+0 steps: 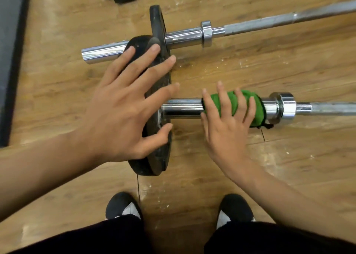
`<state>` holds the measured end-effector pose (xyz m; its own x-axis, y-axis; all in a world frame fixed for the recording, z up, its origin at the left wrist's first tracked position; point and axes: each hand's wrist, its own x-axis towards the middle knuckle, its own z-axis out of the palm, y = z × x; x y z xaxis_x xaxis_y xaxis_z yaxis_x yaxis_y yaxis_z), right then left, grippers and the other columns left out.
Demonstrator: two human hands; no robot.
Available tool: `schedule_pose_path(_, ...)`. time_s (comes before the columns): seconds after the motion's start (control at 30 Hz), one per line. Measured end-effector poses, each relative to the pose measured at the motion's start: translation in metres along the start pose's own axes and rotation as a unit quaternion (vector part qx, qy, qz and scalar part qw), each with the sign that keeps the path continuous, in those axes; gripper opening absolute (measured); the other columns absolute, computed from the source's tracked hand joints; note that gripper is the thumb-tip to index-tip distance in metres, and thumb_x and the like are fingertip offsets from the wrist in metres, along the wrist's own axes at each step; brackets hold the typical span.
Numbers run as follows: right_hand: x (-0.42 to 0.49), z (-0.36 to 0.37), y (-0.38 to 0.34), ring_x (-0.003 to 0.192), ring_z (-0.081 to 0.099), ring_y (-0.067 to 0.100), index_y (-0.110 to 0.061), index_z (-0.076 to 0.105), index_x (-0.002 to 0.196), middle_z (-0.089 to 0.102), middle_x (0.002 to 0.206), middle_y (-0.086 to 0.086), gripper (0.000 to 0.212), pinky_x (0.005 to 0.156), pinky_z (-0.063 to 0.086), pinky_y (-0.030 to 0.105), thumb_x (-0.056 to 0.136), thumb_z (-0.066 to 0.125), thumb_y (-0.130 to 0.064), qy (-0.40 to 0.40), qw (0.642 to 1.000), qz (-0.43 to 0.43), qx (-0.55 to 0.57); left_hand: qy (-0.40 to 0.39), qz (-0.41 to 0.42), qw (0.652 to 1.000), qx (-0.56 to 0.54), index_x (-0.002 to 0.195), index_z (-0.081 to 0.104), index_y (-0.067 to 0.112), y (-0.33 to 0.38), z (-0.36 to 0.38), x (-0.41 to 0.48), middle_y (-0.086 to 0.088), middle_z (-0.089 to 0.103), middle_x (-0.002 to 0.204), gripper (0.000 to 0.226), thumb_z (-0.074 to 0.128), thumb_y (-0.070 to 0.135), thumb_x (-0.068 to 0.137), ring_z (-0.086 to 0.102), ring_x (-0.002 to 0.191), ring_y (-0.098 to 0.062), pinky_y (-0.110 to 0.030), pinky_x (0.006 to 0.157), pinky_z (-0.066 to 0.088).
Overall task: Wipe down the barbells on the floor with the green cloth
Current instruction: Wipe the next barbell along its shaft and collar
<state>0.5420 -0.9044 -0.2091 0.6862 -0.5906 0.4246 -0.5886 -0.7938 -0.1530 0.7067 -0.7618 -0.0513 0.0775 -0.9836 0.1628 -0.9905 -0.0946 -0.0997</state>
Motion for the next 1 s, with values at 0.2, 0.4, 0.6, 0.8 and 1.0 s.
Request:
schedule_pose_path(0.2, -0.001, 0.023, -0.051, 0.150, 0.032, 0.044, -0.023, 0.031, 0.163, 0.032, 0.168, 0.010, 0.062, 0.124, 0.020, 0.056, 0.104, 0.050, -0.026, -0.002, 0.990, -0.138, 0.027, -0.007, -0.008, 1.000, -0.008, 0.138, 0.064, 0.008, -0.004, 0.000, 0.001, -0.020, 0.038, 0.164, 0.062, 0.054, 0.047, 0.091, 0.023, 0.157, -0.039, -0.059, 0.126, 0.020)
schedule_pose_path(0.4, -0.012, 0.004, 0.066, 0.146, 0.040, 0.040, -0.029, 0.038, 0.160, 0.039, 0.162, 0.013, 0.068, 0.125, 0.024, 0.052, 0.100, 0.069, -0.019, 0.039, 0.988, -0.148, -0.024, 0.009, -0.020, 1.000, -0.015, 0.134, 0.066, 0.006, -0.002, 0.003, -0.001, -0.020, 0.042, 0.161, 0.061, 0.057, 0.045, 0.088, 0.026, 0.156, -0.041, -0.058, 0.127, 0.019)
schedule_pose_path(0.6, -0.018, 0.007, 0.010, 0.147, 0.034, 0.040, -0.024, 0.047, 0.154, 0.046, 0.158, 0.011, 0.049, 0.124, 0.022, 0.059, 0.106, 0.058, -0.028, 0.040, 0.999, 0.011, 0.017, 0.013, -0.001, 1.000, 0.003, 0.131, 0.069, 0.008, 0.013, 0.003, -0.002, -0.019, 0.048, 0.157, 0.059, 0.056, 0.045, 0.087, 0.030, 0.153, -0.046, -0.063, 0.125, 0.020)
schedule_pose_path(0.8, 0.000, 0.001, -0.052, 0.146, 0.042, 0.039, -0.022, 0.041, 0.158, 0.041, 0.163, 0.009, 0.053, 0.123, 0.027, 0.053, 0.105, 0.044, -0.024, -0.046, 0.985, -0.148, 0.080, 0.005, 0.008, 1.000, 0.003, 0.132, 0.069, 0.007, 0.012, 0.001, -0.020, -0.019, 0.048, 0.157, 0.061, 0.056, 0.047, 0.088, 0.027, 0.154, -0.047, -0.061, 0.125, 0.019)
schedule_pose_path(1.0, -0.006, -0.039, 0.058, 0.131, 0.050, 0.041, -0.017, 0.050, 0.153, 0.053, 0.149, 0.016, 0.047, 0.120, 0.029, 0.053, 0.111, 0.045, -0.037, -0.058, 0.997, -0.039, 0.027, -0.027, 0.060, 0.997, -0.025, 0.136, 0.064, 0.009, -0.007, -0.015, -0.023, -0.019, 0.041, 0.162, 0.066, 0.050, 0.056, 0.092, 0.045, 0.139, -0.043, -0.055, 0.099, 0.038)
